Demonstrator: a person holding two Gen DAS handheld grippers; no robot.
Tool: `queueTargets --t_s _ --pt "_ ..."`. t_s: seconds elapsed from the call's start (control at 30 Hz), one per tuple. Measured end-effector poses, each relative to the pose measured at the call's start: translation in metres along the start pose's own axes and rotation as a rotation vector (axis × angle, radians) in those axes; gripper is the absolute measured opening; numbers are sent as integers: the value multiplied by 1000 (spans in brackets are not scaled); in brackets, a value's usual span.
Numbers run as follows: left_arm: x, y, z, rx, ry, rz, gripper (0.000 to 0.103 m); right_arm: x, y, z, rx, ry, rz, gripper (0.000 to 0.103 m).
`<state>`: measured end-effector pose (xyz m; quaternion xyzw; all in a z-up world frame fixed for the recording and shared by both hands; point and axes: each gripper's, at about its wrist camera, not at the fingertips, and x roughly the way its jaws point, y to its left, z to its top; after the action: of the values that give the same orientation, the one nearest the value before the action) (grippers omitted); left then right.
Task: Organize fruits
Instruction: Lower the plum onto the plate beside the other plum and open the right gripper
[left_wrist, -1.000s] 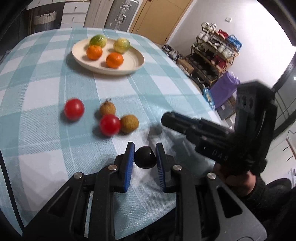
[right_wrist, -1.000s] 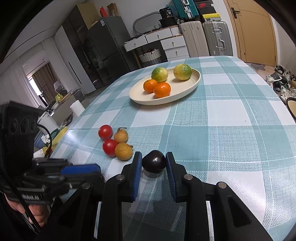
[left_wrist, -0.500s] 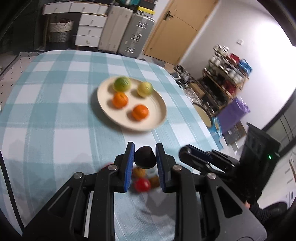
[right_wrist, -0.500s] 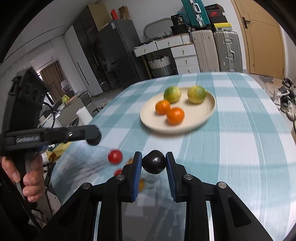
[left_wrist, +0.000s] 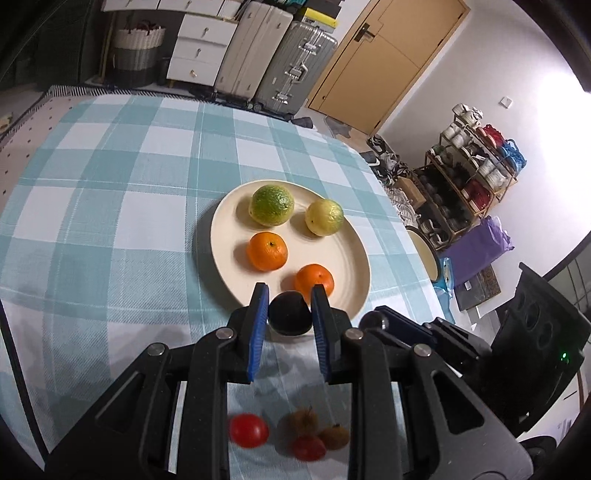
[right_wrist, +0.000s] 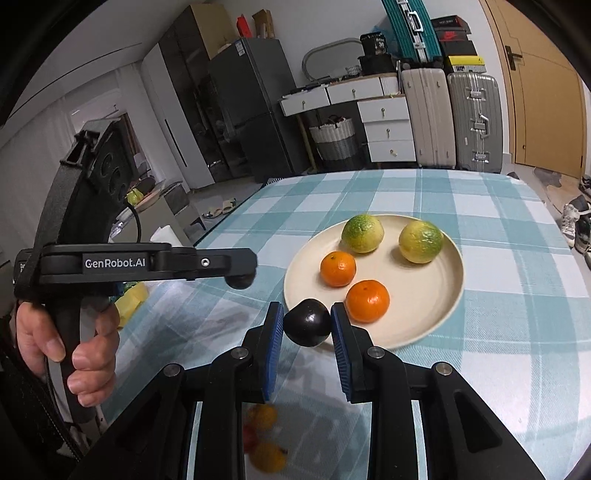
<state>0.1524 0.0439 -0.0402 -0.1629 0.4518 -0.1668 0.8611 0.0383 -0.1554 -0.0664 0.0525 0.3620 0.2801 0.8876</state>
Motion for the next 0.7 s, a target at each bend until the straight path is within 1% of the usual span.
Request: queueTargets --t_s 0.23,0.5,0.7 --pt "36 14 13 -69 56 -29 21 25 -6 7 1 37 -11 27" --pt "58 17 21 -77 91 -43 21 44 -6 9 -5 70 -13 27" --pt "74 18 25 -86 120 -52 21 51 -5 10 -13 77 -15 27"
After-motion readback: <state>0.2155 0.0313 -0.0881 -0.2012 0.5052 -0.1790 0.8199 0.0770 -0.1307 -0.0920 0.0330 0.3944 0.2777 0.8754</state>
